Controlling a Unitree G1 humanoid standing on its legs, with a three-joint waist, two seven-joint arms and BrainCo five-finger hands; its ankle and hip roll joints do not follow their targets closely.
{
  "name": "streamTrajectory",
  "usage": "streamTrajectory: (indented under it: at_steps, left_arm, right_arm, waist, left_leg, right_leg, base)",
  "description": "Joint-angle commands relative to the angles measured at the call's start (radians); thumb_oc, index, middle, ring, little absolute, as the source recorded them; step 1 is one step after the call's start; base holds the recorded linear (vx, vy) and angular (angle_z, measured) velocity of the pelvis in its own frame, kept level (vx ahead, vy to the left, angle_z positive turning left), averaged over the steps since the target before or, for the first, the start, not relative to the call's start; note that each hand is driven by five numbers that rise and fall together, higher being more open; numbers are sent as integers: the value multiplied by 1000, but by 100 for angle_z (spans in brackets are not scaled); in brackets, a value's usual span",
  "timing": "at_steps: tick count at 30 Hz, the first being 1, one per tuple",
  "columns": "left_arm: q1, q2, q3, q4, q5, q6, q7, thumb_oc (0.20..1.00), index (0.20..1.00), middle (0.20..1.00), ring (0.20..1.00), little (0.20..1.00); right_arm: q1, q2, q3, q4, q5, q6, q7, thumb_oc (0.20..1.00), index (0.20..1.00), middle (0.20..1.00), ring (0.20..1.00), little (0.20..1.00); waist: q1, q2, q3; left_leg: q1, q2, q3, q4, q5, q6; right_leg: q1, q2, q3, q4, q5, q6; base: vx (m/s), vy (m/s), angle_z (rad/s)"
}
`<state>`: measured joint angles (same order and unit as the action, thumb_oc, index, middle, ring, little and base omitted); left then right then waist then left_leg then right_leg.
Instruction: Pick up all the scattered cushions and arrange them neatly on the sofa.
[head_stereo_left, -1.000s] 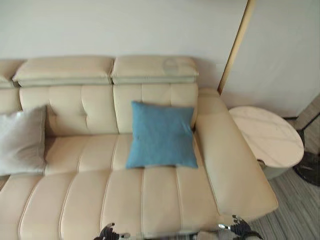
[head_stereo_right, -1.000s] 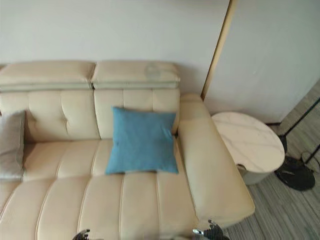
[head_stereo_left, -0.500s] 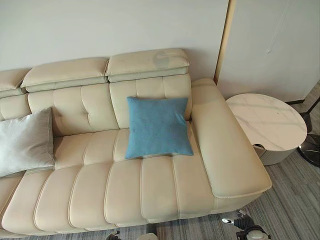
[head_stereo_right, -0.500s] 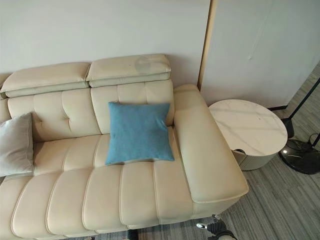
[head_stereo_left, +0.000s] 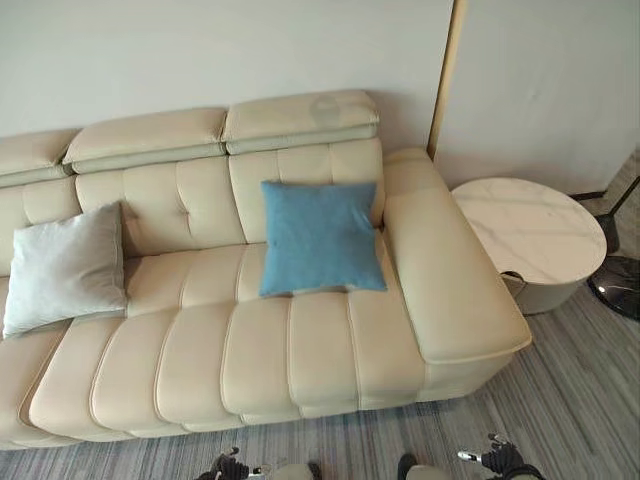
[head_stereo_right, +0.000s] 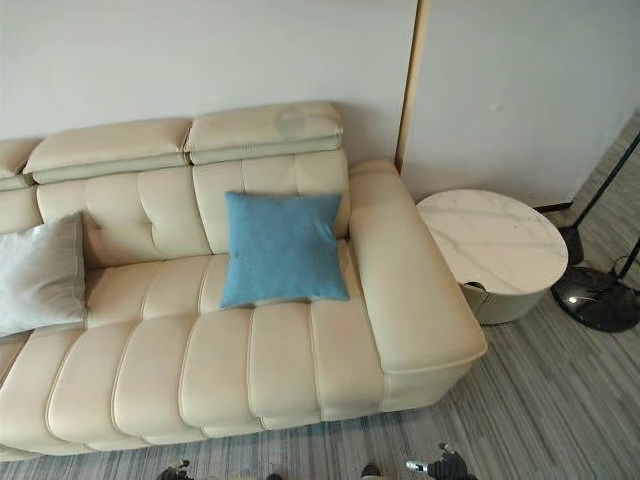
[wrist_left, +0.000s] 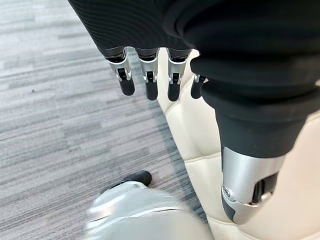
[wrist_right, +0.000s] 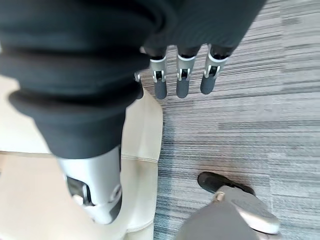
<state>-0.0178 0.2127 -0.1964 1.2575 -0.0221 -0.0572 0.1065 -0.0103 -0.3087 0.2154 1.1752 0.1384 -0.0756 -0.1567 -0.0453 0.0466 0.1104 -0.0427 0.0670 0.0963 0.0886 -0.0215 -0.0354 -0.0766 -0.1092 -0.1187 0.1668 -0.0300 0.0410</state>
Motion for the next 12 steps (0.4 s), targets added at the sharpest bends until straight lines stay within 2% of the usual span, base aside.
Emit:
streamTrajectory:
  at_steps: [1,6,12]
  left_arm:
    - [-8,18,3,-14,-23,-12,-7,1000,1000,1000,1000,1000]
    - [4,10,-10,-15,-6,-10,-21,1000,1000,1000,1000,1000]
    - [6,16,-29,-5,40,-3,-31,1000,1000,1000,1000,1000]
  right_arm:
    - [-81,19,-22,-10,5,-10,5,1000,1000,1000,1000,1000]
    - [-65,34,-18,-11,-1,-7,7,1000,1000,1000,1000,1000]
    - [-61,49,-9,4,-11,3,17,1000,1000,1000,1000,1000]
  waist:
    - [4,-33,0]
    - [-4,-23,-39]
    - [2,-33,-51]
  left_leg:
    - [7,2,1,-2,-4,-24]
    - [92,3,12,-152,17,-34]
    - [122,2,14,-176,16,-33]
  right_leg:
    - [69,48,-8,-154,-44,31]
    - [94,55,-22,-199,-28,49]
    - [126,41,-20,-217,-15,65]
  base:
    - [32,57,15]
    - [45,72,3]
    - [8,53,1]
